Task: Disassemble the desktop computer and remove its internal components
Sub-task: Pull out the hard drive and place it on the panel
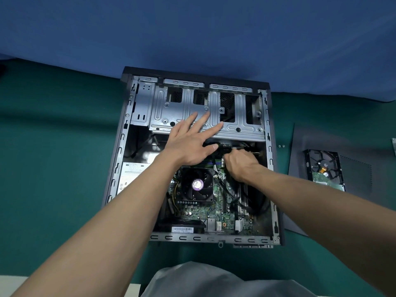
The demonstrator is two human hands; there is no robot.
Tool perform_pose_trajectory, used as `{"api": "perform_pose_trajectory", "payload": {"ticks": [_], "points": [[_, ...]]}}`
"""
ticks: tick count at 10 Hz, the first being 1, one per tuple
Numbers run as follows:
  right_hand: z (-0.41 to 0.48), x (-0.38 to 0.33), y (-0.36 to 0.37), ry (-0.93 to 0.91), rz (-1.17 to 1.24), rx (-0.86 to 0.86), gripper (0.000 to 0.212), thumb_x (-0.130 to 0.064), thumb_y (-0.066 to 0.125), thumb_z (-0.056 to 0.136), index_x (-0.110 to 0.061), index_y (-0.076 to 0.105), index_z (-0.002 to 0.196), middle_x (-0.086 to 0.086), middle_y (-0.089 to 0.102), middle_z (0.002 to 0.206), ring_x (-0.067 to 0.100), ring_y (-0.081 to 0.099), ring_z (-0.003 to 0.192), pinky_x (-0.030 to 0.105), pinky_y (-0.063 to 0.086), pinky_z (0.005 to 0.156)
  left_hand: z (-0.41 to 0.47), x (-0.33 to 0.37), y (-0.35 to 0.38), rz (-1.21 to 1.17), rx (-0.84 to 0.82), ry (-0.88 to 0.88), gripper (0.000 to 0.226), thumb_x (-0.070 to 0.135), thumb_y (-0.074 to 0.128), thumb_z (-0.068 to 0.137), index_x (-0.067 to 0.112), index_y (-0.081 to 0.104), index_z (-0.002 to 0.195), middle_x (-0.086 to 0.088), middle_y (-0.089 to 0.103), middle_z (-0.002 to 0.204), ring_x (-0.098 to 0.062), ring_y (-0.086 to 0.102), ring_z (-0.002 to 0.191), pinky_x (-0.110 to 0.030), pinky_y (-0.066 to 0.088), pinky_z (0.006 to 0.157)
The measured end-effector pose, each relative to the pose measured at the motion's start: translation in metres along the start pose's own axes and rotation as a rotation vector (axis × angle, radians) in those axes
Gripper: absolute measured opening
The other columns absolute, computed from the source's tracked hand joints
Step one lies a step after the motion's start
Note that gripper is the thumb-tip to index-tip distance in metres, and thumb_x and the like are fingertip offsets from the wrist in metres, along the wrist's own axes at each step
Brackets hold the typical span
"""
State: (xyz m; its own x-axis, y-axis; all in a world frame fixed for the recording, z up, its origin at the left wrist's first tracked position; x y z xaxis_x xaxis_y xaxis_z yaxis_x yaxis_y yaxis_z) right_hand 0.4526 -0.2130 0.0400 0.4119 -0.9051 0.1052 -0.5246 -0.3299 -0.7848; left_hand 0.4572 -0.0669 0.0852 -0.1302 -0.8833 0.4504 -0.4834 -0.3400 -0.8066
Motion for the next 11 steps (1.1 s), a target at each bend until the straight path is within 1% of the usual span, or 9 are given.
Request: {"api": "perform_pose_trajectory", "payload": {"ticks": [1,2,3,4,6,7,8,9,11], "points": [[0.008,0.006,-0.007,0.001,0.036,-0.087,0.019,-0.009,0.038,0.097,-0.016,0.055,0.104,0.006,0.062,0.110,0.024,0.058,0.093,0.036,0.047,0.078,0.000,0.000,0.000,-0.008,-0.002,0.002,0.056,0.059,0.032,0.098,0.061,0.001,0.144,0.021,-0.022,0.156,-0.006,-0.025,0.143,-0.034,-0.016,0.112],[0.004,-0.001,-0.001,-0.010,-0.044,-0.033,0.025,-0.010,0.040,0.098,-0.011,0.059,0.114,0.007,0.065,0.109,0.027,0.063,0.098,0.035,0.047,0.075,0.000,0.000,0.000,-0.004,-0.002,0.003,0.056,0.059,0.031,0.098,0.060,0.001,0.144,0.021,-0.022,0.156,-0.007,-0.025,0.143,-0.034,-0.016,0.112],[-0.003,-0.008,0.009,-0.053,-0.136,-0.002,0.026,-0.015,0.042,0.100,-0.009,0.061,0.116,0.008,0.068,0.106,0.028,0.066,0.095,0.034,0.049,0.071,0.000,0.000,0.001,0.002,0.003,0.000,0.056,0.059,0.031,0.098,0.060,0.000,0.144,0.021,-0.022,0.157,-0.007,-0.025,0.143,-0.034,-0.016,0.111],[0.004,-0.002,0.001,-0.069,-0.136,-0.011,0.028,-0.011,0.039,0.098,-0.010,0.059,0.118,0.010,0.065,0.111,0.031,0.064,0.100,0.035,0.048,0.073,0.000,0.001,0.000,0.007,-0.001,0.001,0.056,0.059,0.030,0.098,0.060,0.001,0.145,0.020,-0.022,0.157,-0.007,-0.025,0.143,-0.034,-0.016,0.111],[0.013,-0.010,0.005,-0.106,-0.393,-0.162,0.031,-0.006,0.039,0.099,-0.008,0.049,0.128,0.010,0.058,0.126,0.030,0.060,0.109,0.039,0.047,0.066,0.000,0.000,0.000,0.011,0.001,-0.004,0.056,0.060,0.030,0.098,0.060,0.000,0.145,0.020,-0.022,0.157,-0.008,-0.025,0.143,-0.035,-0.016,0.112],[0.018,-0.015,0.006,-0.139,-0.497,-0.201,0.033,-0.006,0.041,0.099,-0.007,0.049,0.132,0.009,0.056,0.129,0.028,0.059,0.112,0.040,0.047,0.067,0.000,0.001,0.000,0.003,-0.003,0.000,0.056,0.059,0.030,0.098,0.060,0.000,0.145,0.020,-0.023,0.156,-0.008,-0.025,0.143,-0.035,-0.016,0.112],[0.015,-0.015,0.008,-0.271,-0.602,-0.190,0.031,-0.008,0.040,0.101,-0.003,0.047,0.131,0.012,0.058,0.123,0.027,0.061,0.106,0.039,0.055,0.075,0.000,0.000,0.000,0.004,-0.001,0.002,0.055,0.059,0.030,0.098,0.059,0.000,0.145,0.020,-0.023,0.156,-0.008,-0.025,0.143,-0.035,-0.016,0.112],[0.013,-0.009,0.010,-0.334,-0.618,-0.151,0.027,-0.014,0.036,0.103,-0.003,0.049,0.124,0.013,0.061,0.111,0.025,0.065,0.091,0.036,0.056,0.072,0.000,0.000,-0.001,0.004,0.004,0.001,0.055,0.059,0.030,0.098,0.059,0.000,0.145,0.020,-0.023,0.156,-0.008,-0.025,0.143,-0.035,-0.016,0.112],[0.013,-0.006,0.009,-0.328,-0.479,-0.193,0.026,-0.014,0.034,0.103,-0.002,0.046,0.123,0.014,0.056,0.107,0.022,0.054,0.081,0.036,0.053,0.080,0.000,0.001,-0.001,0.005,0.004,0.001,0.055,0.059,0.029,0.098,0.059,0.000,0.145,0.020,-0.023,0.156,-0.008,-0.025,0.143,-0.034,-0.016,0.111]]}}
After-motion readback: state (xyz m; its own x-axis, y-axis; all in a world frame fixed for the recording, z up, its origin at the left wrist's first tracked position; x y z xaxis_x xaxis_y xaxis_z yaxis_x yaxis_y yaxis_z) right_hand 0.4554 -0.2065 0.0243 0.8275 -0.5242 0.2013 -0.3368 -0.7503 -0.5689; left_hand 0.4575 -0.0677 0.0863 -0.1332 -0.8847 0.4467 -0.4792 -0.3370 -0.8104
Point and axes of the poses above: each hand's wrist, its own z-axis towards the middle knuckle, its own y-axis out of the palm, x = y × z, the point moved 5 cm from there along z, towards the middle knuckle
